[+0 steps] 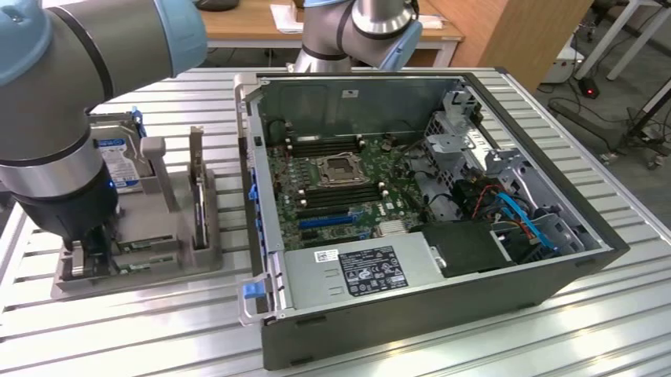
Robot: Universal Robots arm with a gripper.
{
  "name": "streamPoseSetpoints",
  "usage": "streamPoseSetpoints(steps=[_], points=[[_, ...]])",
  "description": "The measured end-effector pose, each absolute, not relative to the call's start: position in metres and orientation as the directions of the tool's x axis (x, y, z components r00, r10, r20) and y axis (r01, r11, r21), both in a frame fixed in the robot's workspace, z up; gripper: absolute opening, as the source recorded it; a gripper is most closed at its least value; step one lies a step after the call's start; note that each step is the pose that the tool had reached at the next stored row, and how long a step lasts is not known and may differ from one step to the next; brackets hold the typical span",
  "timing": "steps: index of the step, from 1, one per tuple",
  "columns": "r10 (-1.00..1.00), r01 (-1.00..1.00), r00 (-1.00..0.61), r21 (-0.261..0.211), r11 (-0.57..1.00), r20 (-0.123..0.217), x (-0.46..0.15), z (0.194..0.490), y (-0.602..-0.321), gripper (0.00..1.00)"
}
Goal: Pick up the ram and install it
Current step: 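Pick up the ram and move it above insertion slot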
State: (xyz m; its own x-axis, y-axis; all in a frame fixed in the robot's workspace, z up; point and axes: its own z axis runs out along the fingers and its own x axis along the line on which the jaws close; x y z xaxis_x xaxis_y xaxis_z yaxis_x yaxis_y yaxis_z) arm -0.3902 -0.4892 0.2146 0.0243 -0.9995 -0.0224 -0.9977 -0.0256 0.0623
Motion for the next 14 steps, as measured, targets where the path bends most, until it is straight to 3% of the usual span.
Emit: streamPoseSetpoints(steps=[14], points=[[-0.999, -0.998, 0.029, 0.062, -0.03, -0.022, -0.3903, 0.2067, -0.4893, 0.35]])
